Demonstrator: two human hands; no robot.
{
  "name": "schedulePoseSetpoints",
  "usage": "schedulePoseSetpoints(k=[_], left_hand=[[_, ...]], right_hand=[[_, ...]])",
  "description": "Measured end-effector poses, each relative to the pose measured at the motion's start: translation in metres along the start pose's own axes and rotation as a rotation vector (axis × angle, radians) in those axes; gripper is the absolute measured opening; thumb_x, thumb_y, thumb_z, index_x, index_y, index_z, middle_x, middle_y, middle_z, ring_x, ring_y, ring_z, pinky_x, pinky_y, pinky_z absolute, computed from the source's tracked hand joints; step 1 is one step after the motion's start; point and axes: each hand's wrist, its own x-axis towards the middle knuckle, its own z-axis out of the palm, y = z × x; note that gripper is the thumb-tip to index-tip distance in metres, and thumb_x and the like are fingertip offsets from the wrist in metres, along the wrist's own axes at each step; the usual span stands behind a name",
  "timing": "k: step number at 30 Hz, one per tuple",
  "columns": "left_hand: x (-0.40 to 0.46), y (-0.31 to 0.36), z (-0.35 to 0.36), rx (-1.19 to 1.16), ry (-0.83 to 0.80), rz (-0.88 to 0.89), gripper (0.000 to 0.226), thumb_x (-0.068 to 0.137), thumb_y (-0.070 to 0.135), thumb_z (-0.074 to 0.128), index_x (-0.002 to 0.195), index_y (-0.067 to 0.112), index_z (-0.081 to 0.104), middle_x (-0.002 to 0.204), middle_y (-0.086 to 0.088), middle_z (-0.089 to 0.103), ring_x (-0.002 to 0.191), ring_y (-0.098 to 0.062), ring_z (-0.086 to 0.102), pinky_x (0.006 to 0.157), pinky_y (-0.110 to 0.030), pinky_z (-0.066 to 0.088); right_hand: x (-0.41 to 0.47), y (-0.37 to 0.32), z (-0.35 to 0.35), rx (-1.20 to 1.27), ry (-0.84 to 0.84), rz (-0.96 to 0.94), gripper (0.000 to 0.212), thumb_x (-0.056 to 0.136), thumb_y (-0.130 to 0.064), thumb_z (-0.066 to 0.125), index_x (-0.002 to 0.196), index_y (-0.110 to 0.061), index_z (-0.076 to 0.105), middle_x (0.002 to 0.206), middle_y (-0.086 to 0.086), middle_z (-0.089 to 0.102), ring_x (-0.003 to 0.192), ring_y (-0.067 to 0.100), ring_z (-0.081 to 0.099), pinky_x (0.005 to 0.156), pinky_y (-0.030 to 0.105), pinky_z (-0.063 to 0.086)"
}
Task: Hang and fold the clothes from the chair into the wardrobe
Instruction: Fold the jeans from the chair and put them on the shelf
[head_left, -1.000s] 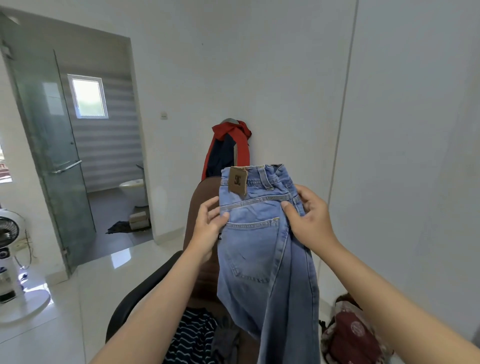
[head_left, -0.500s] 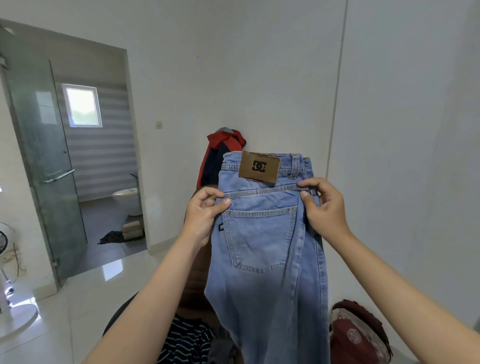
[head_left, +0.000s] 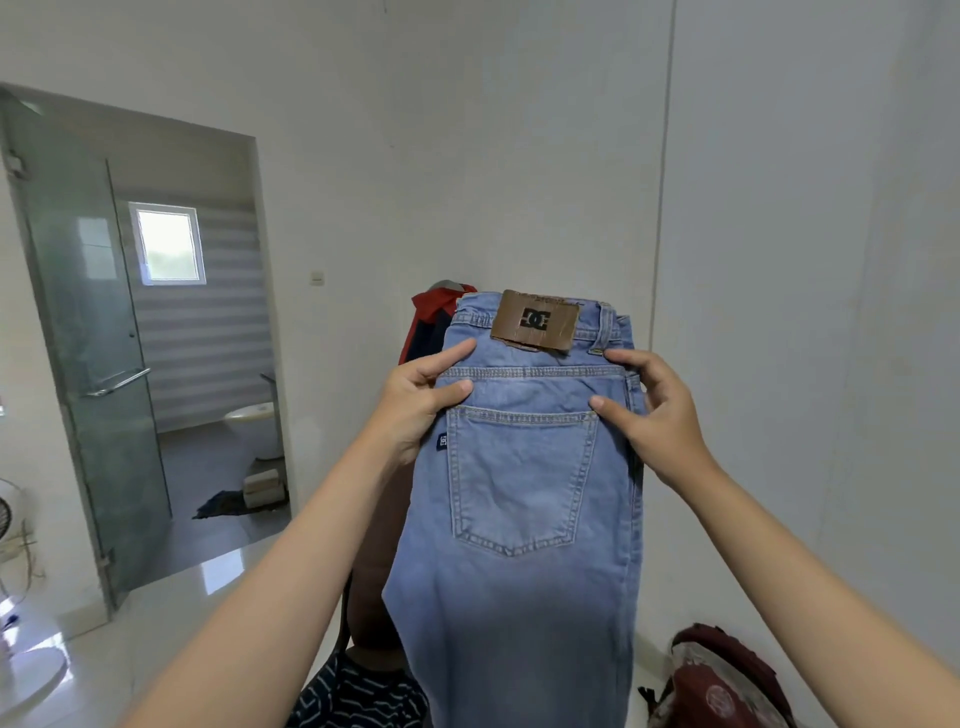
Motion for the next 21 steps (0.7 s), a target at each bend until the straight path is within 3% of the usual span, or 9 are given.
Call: schedulePoseSetpoints(k=[4,8,13,16,18,21], left_hand=[[0.006,0.007,0.013,-0.045,0.023,0.012,0.048,0.084,-0.016,0.054,0.118,0.016,0.061,0.120,-0.014,0.063,0.089,-0.017,0.067,0.079,-0.029,0.058],[0.010,0.013,0.021,-0.043,0.031,0.024,0.048,0.083,-0.016,0.054,0.119,0.016,0.060,0.117,-0.014,0.064,0.084,-0.015,0.068,0.077,-0.028,0.058],[0.015,0.023,0.020,-0.099,0.037,0.027,0.050,0.085,-0.015,0.051,0.127,0.012,0.056,0.104,-0.006,0.068,0.080,-0.013,0.070,0.072,-0.027,0.058],[0.017,0.029,0.019,-0.093,0.049,0.031,0.050,0.086,-0.015,0.050,0.127,0.013,0.056,0.096,-0.003,0.071,0.078,-0.013,0.070,0.070,-0.026,0.058],[0.019,0.032,0.017,-0.089,0.052,0.031,0.050,0.086,-0.014,0.050,0.127,0.014,0.055,0.092,-0.001,0.073,0.076,-0.013,0.070,0.067,-0.026,0.058],[0.024,0.036,0.006,-0.081,0.086,0.026,0.048,0.087,-0.012,0.052,0.129,0.013,0.055,0.100,-0.005,0.070,0.078,-0.014,0.070,0.071,-0.028,0.059]], right_hand=[[-0.006,-0.001,-0.002,-0.042,0.006,-0.050,0.056,0.081,-0.006,0.073,0.130,-0.015,0.049,0.128,-0.008,0.054,0.122,0.005,0.051,0.102,0.018,0.039],[-0.034,0.009,-0.002,-0.043,-0.055,0.020,0.078,0.081,-0.017,0.073,0.147,-0.024,0.031,0.148,-0.015,0.038,0.135,0.003,0.038,0.108,0.021,0.036],[-0.084,0.030,0.014,-0.056,-0.079,0.106,0.087,0.077,-0.024,0.074,0.148,-0.032,0.023,0.146,-0.031,0.031,0.131,-0.008,0.038,0.097,0.010,0.039],[-0.096,0.037,0.025,-0.060,-0.087,0.094,0.080,0.081,-0.013,0.073,0.145,-0.039,0.032,0.142,-0.035,0.035,0.131,-0.005,0.040,0.099,0.015,0.042],[-0.091,0.036,0.030,-0.002,-0.053,0.081,0.073,0.083,0.002,0.067,0.136,-0.042,0.043,0.137,-0.031,0.045,0.129,0.000,0.046,0.101,0.019,0.043],[-0.076,0.026,0.032,0.061,0.000,0.046,0.058,0.084,0.008,0.061,0.122,-0.036,0.062,0.124,-0.020,0.062,0.120,0.006,0.056,0.100,0.018,0.042]])
